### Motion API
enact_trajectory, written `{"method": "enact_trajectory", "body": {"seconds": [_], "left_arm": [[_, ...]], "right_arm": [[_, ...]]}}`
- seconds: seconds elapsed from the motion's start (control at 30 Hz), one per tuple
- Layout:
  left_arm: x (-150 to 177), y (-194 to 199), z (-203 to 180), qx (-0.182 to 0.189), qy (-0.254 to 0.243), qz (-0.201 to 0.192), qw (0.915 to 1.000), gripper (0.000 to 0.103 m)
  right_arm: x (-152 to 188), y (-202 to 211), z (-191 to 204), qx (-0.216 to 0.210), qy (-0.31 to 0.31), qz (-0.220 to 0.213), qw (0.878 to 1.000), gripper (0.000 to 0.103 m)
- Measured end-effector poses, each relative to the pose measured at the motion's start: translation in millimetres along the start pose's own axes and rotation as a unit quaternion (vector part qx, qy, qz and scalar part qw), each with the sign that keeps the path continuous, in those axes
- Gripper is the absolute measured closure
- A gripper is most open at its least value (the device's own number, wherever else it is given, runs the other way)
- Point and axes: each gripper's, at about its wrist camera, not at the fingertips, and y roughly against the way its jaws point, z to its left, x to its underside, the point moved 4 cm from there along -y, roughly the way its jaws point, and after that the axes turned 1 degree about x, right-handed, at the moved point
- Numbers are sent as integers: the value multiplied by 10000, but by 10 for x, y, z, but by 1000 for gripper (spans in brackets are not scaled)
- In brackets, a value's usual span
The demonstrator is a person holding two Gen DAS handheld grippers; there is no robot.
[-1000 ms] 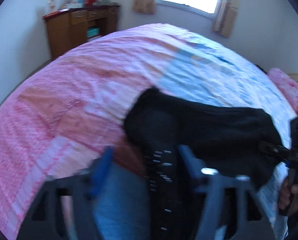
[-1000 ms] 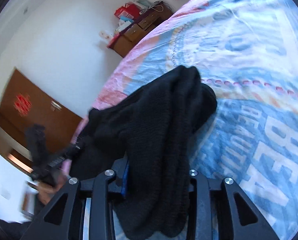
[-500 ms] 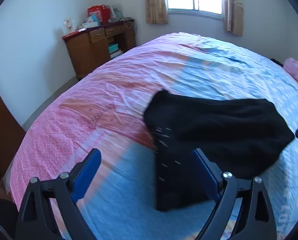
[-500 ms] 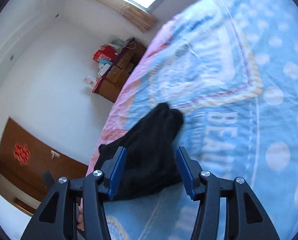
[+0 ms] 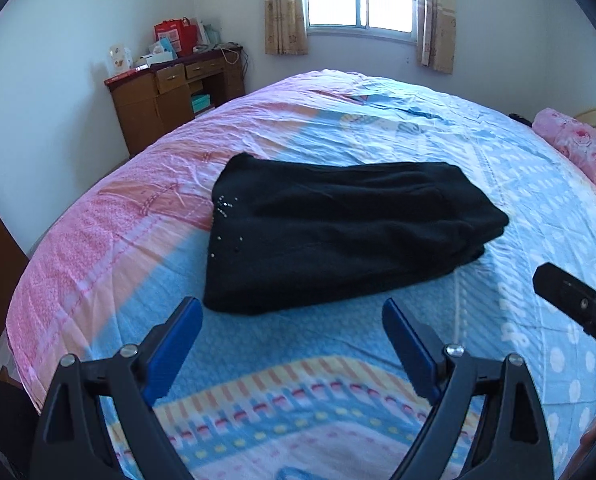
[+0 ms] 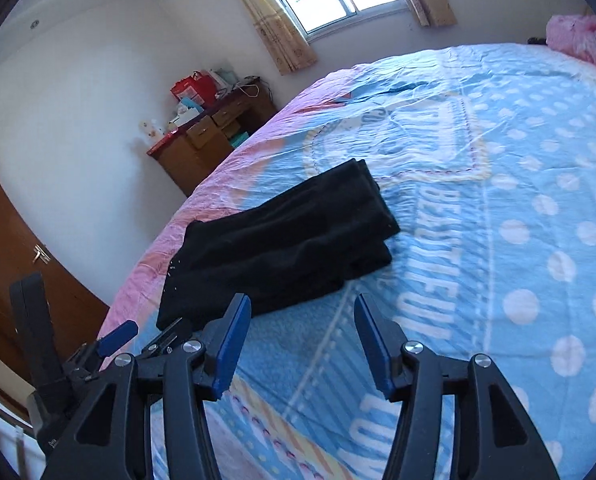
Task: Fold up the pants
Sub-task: 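Open the right gripper and withdraw both grippers from the folded pants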
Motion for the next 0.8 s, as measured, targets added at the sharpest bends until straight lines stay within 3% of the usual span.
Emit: {"method": "enact_trajectory", "body": {"seconds": [0.17, 0.27, 0.33, 0.4, 0.53, 0.7, 0.8], "left_arm": [[91, 191, -76, -110, -81, -224, 9997, 9], [106, 319, -68, -228, -96, -380, 9990, 0], [84, 397, -48, -321, -118, -486, 9982, 0], [38, 475, -39, -479, -191, -566, 9971, 0], [-48, 677, -10, -832, -263, -949, 9917, 0], [-101, 848, 34, -620, -105, -1127, 9916, 0], [-120, 940, 28, -720, -142, -1287, 9890, 0]], "right_arm": [[56, 215, 93, 252, 318, -191, 9990, 46], [52, 398, 154, 394, 470, -527, 9967, 45], [55, 534, 218, 401, 546, -772, 9947, 42], [44, 618, 266, 494, 626, -968, 9921, 35], [26, 718, 337, 481, 619, -1168, 9901, 35], [14, 859, 483, 528, 885, -1477, 9836, 34], [13, 894, 516, 483, 915, -1522, 9829, 34]]}}
